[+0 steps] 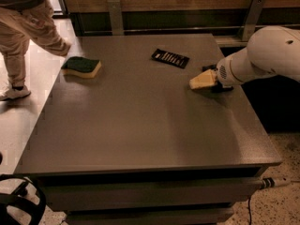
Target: Move rxbar blueberry near sponge
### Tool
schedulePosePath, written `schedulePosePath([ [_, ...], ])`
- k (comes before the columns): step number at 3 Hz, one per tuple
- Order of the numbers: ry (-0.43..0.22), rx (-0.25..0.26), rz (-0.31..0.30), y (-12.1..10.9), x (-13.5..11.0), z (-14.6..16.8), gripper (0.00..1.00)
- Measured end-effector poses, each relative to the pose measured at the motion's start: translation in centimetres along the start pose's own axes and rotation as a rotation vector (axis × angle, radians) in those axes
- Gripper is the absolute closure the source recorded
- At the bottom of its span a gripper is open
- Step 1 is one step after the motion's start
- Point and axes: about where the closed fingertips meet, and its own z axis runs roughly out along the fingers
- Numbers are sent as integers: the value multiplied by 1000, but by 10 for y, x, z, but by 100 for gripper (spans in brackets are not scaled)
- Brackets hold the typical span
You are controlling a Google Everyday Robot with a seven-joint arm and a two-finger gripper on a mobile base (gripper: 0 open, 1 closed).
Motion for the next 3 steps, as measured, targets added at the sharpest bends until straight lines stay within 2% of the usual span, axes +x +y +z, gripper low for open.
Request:
schedulePosePath([
  [1, 0, 0, 0, 0, -4, -4, 85],
  [2, 0, 0, 0, 1, -8, -10, 100],
  [3, 1, -3, -3, 1, -9, -11, 100],
])
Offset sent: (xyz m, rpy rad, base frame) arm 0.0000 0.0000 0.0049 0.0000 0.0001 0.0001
